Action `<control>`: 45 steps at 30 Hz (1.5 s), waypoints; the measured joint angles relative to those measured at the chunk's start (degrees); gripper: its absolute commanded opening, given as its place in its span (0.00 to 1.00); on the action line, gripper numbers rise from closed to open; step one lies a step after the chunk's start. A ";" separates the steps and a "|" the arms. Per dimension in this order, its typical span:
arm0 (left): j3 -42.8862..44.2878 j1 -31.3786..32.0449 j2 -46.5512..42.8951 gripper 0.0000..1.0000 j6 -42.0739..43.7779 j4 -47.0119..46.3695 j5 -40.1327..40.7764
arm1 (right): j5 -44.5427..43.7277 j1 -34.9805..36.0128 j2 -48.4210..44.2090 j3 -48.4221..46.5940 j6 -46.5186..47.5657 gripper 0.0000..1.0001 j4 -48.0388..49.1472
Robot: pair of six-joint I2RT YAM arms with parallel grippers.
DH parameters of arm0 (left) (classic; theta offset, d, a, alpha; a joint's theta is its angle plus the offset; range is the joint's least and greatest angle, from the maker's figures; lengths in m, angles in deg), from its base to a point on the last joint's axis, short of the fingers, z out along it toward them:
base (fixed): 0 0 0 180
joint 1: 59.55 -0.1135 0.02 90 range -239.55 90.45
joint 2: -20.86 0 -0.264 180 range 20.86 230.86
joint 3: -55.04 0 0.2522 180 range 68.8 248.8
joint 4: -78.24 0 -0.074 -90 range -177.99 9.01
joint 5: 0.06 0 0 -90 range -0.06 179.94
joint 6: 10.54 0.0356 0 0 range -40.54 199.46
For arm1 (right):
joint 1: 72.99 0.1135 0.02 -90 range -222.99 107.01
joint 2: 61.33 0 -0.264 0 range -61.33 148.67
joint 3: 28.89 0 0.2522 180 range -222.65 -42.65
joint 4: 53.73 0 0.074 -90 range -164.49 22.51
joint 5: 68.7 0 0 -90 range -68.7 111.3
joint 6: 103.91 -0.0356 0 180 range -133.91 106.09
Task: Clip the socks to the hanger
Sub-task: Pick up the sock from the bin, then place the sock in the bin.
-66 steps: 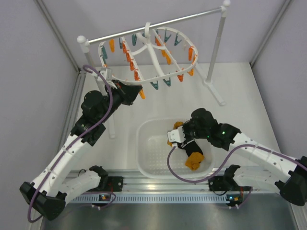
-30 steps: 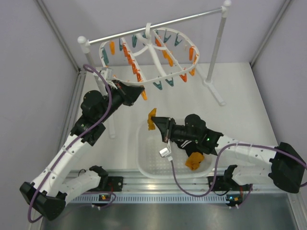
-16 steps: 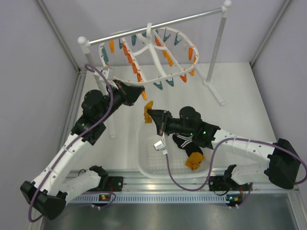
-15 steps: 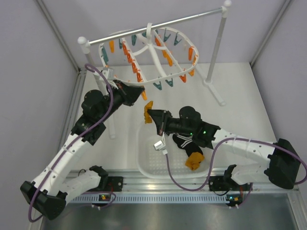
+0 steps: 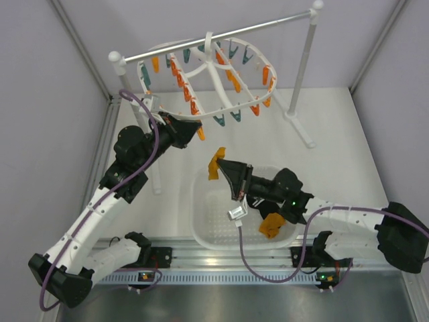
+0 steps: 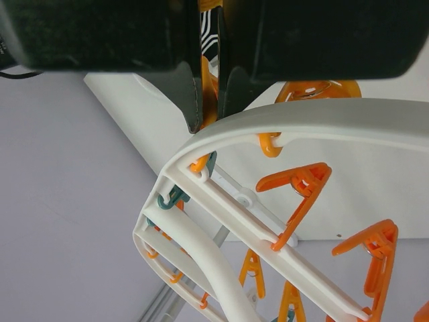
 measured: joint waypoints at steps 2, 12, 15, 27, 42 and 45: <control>0.00 0.00 0.00 0.00 -0.02 0.00 0.00 | 1.88 -0.04 0.48 5.97 -2.56 0.00 12.41; 0.02 -0.02 0.00 0.00 0.11 0.13 0.04 | 2.62 -0.13 1.40 16.55 -7.58 0.00 20.02; 0.02 -0.04 -0.13 0.00 0.52 0.24 0.26 | 1.42 -0.11 -11.78 9.40 -10.38 0.00 -4.44; 0.00 -0.04 -0.66 0.00 0.94 0.42 0.39 | -4.92 -0.02 -0.70 -32.54 -36.39 0.00 -76.96; 0.00 -0.04 -0.66 0.00 0.87 0.46 0.42 | 0.26 -2.80 15.61 -40.54 -81.35 0.00 -103.80; 0.00 -0.04 -0.66 0.00 0.87 0.48 0.42 | 5.05 -9.11 15.47 -40.52 -88.04 0.00 -102.95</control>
